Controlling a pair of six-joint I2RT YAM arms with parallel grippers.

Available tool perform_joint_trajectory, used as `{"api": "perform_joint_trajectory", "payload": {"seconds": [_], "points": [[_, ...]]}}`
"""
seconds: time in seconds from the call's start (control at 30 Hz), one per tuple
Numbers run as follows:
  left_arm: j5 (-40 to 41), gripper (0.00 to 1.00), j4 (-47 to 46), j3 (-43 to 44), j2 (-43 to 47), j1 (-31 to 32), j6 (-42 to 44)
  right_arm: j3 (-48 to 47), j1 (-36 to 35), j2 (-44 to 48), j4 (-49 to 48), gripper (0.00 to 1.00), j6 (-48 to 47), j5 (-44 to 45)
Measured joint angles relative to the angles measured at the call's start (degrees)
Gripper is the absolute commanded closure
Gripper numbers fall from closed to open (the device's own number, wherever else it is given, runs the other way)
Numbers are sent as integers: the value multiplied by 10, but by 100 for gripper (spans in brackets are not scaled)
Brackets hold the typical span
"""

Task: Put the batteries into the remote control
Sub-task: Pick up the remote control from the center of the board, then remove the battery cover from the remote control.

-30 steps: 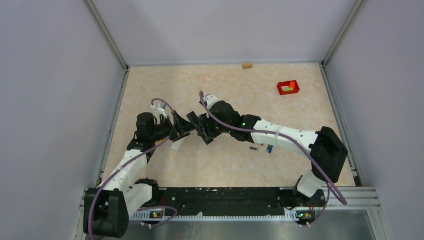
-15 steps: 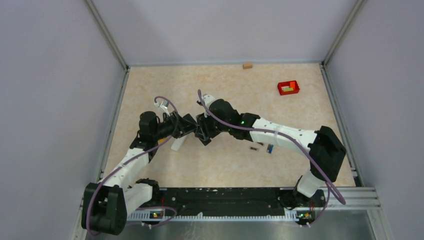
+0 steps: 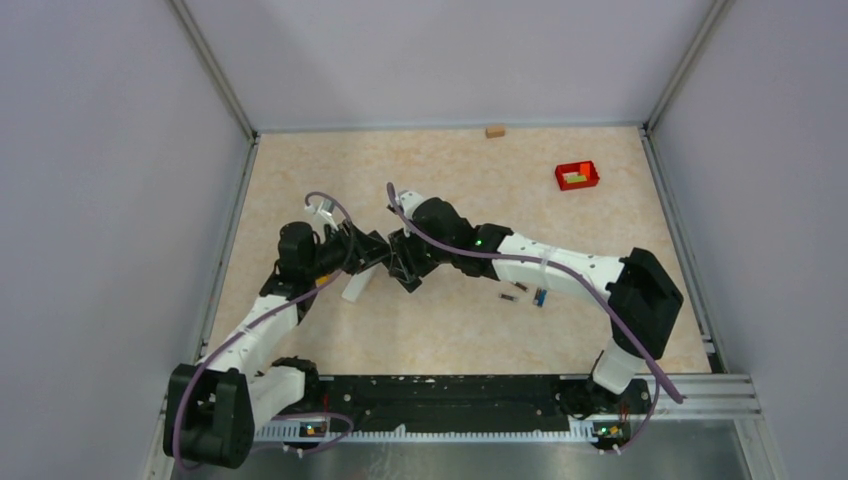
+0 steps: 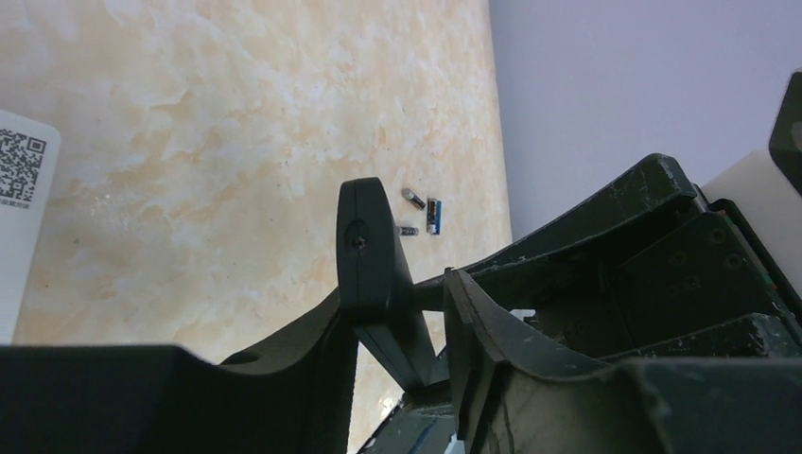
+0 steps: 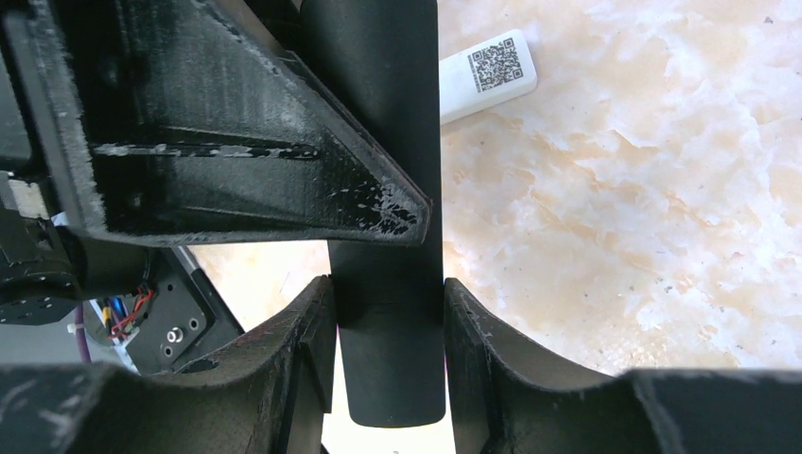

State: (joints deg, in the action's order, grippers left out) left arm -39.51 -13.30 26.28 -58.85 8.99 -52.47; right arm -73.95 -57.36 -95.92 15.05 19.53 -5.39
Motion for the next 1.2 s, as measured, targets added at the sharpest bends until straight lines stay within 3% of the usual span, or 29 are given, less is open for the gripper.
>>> {"api": "perform_joint_trajectory", "payload": {"seconds": [0.07,0.13,0.17,0.2,0.3,0.4,0.67,0.8,0.93,1.07,1.2], "points": [[0,74,-1,1,-5,0,0,0,0,0,0,65,-1,0],[-1,96,0,1,-11,0,-3,0,0,-1,0,64,-3,0],[-6,100,-4,1,-14,0,-9,0,0,-2,0,62,-4,0],[-7,100,-6,3,-15,0,-10,0,0,-4,0,56,-4,0],[-11,100,-9,4,-17,1,-10,0,1,-6,-1,15,2,0],[-16,100,-9,7,-18,1,-9,13,11,-1,-22,3,24,-11],[-18,100,-60,61,-33,1,-20,216,140,162,-172,1,187,-89],[-16,100,-139,76,-56,1,-71,272,146,226,-295,2,303,-98],[-9,100,-215,78,-76,1,-143,294,144,236,-398,6,407,-94],[7,100,-262,80,-86,2,-219,293,144,230,-440,8,468,-81],[23,100,-281,85,-86,11,-261,276,144,203,-463,18,500,-83]]}}
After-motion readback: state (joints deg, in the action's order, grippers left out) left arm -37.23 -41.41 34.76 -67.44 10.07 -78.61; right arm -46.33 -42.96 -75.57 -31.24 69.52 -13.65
